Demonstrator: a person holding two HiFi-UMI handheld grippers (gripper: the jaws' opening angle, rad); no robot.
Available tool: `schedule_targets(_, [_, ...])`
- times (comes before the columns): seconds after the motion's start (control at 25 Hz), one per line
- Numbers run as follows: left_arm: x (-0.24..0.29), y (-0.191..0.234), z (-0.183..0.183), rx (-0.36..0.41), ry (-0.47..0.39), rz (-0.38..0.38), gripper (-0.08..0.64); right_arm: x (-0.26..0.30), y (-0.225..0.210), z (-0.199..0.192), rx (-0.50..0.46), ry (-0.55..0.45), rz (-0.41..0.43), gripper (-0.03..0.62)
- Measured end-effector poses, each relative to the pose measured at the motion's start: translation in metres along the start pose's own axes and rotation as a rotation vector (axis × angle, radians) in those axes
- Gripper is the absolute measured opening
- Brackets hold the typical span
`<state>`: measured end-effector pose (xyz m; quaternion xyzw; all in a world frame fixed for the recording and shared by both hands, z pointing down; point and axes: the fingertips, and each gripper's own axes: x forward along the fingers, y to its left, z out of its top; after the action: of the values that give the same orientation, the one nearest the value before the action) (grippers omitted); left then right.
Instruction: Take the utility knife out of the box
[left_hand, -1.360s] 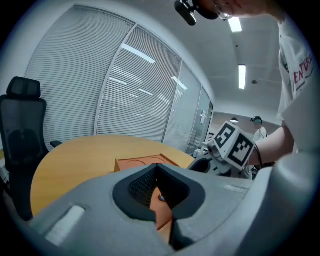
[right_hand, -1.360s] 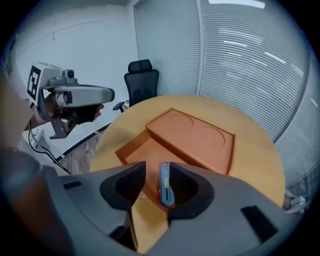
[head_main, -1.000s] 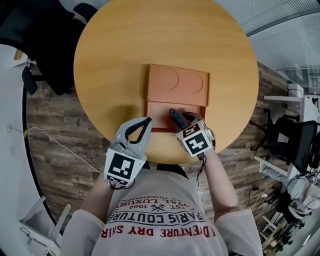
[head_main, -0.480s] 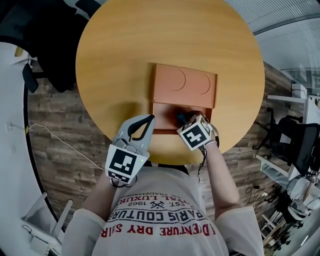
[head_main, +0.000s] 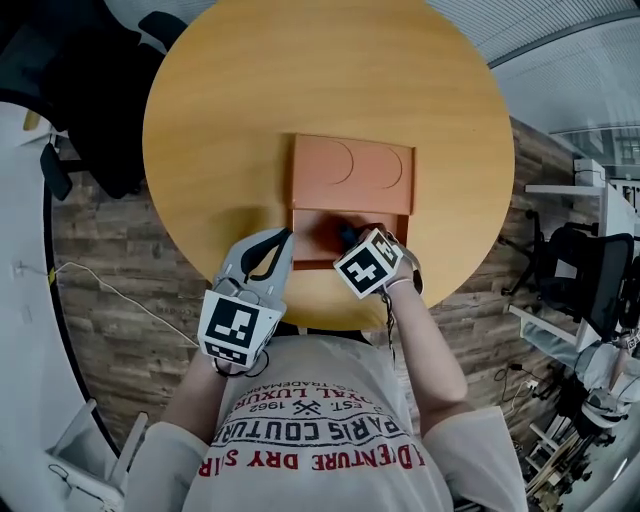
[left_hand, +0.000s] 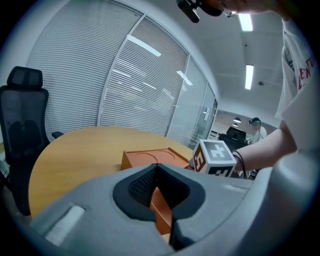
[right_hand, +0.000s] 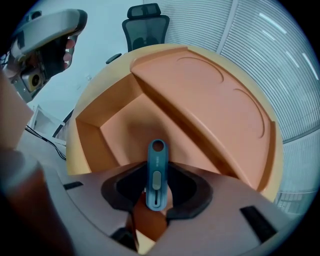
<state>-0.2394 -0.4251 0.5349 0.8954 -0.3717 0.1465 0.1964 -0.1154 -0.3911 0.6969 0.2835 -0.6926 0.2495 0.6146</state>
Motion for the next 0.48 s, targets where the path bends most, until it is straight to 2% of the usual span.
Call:
schedule_targets(0.2, [-0.007, 0.0, -0.002, -0.067, 0.003, 0.031, -0.006, -0.002, -0.003, -0.005, 0.001, -0.062, 0.006, 0.132])
schedule_targets(0.48, [-0.02, 0.002, 0.0, -0.059, 0.014, 0.119, -0.006, -0.016, -0.001, -0.003, 0.014, -0.121, 0.032, 0.13])
